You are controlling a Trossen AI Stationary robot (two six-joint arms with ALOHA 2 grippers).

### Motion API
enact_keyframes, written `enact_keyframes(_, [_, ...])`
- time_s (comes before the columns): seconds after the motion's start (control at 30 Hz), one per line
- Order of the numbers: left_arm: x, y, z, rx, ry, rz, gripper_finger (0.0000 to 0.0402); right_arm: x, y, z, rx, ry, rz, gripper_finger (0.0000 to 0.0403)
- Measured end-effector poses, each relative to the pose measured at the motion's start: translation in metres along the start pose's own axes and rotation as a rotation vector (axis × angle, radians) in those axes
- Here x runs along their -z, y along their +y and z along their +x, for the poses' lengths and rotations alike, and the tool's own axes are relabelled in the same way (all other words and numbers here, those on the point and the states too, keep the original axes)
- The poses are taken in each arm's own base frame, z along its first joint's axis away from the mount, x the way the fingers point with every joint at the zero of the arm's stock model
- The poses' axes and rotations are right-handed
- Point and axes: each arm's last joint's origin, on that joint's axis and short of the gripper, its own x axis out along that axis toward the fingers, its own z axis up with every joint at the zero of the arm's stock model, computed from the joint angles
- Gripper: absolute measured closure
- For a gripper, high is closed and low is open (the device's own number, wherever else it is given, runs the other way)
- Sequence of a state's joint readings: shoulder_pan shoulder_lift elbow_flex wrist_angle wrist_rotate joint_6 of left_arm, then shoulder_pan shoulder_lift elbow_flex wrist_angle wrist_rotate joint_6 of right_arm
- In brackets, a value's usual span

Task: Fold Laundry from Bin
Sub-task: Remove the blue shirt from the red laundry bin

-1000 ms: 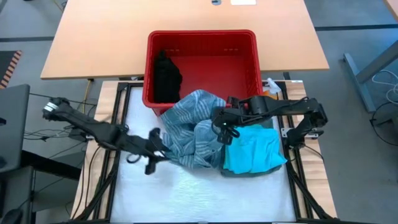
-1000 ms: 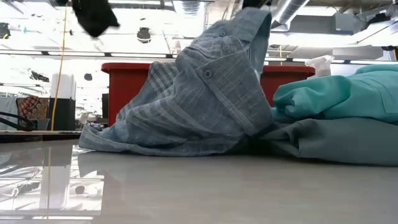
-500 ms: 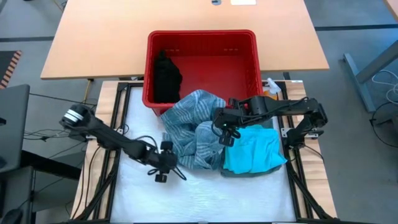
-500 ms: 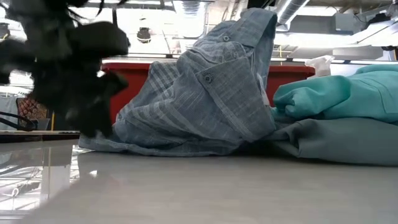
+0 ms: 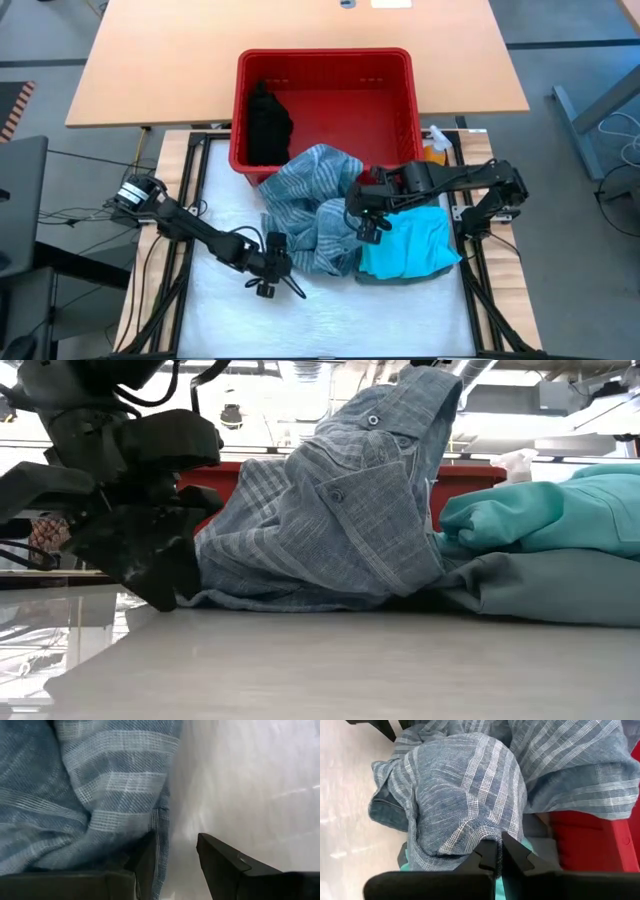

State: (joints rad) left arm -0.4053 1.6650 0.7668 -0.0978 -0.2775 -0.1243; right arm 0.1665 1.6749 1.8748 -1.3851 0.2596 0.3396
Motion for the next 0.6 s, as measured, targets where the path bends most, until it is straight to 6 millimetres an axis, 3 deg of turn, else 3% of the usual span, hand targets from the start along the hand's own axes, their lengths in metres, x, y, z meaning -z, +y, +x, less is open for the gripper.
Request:
enact_keyframes(0.2, [-0.003,0.013,0.003,-0.049,-0.005,-0.037,0.0275,-0.002,0.007,-0.002,-0.020,-0.036,0.004,0.0372])
enact_keyframes(0.43, [-0.003,0.033,0.009,0.064,0.010,-0.257,0.0388,-0.002,0.012,-0.003,-0.032,-0.057,-0.006,0.0373])
enact_keyframes(0.6, [-0.015,0.034,0.003,0.251,-0.077,-0.308,0.0400,0.000,0.016,-0.005,-0.011,-0.067,-0.012,0.0372])
